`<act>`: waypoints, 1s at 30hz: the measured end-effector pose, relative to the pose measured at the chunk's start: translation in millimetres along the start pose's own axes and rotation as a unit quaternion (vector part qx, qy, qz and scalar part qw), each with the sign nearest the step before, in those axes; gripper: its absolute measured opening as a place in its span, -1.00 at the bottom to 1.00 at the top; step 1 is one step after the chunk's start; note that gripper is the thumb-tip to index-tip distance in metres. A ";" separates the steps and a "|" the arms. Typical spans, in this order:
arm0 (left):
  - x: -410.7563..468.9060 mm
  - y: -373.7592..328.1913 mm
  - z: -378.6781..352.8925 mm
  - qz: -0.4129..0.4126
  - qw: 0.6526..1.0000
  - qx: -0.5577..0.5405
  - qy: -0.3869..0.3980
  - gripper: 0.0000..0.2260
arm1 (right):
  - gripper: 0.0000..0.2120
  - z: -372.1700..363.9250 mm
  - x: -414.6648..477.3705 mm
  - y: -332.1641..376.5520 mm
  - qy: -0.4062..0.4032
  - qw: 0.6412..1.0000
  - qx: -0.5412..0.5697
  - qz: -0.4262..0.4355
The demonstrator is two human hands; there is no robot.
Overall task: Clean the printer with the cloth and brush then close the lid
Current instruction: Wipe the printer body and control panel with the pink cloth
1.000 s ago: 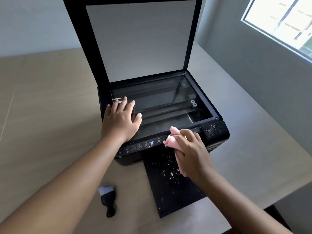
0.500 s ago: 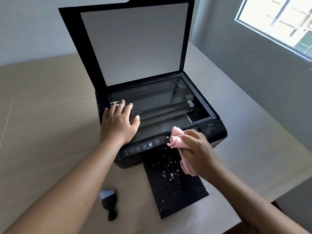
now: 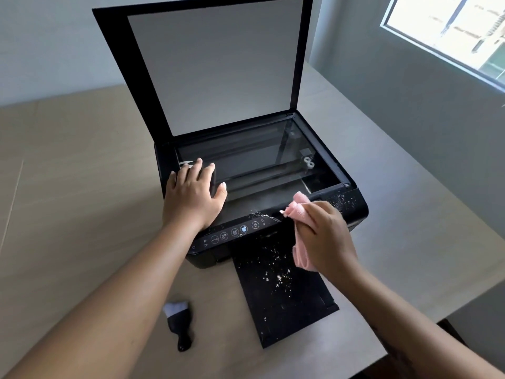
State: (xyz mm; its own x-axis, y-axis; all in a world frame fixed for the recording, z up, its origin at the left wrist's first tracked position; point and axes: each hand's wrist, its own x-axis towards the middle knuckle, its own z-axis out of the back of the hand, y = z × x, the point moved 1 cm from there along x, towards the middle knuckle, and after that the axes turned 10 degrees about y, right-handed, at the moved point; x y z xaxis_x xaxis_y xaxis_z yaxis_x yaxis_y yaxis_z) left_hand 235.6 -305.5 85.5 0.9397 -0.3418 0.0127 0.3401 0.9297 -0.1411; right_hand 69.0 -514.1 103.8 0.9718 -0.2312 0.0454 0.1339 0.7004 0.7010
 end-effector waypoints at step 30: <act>-0.5 0.3 1.0 0.006 1.000 -0.012 0.005 -0.48 | -0.70 -39.0 15.7 43.4 0.166 0.946 -0.120 0.252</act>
State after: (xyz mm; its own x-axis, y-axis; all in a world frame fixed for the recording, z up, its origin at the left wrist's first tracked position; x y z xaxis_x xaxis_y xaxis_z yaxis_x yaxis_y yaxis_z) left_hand 235.3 -304.9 86.5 0.9436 -0.3312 0.0015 0.3269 0.9305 -0.1655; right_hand 97.6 -461.0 107.2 0.9256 0.3707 0.0767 -0.3619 0.8069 0.4669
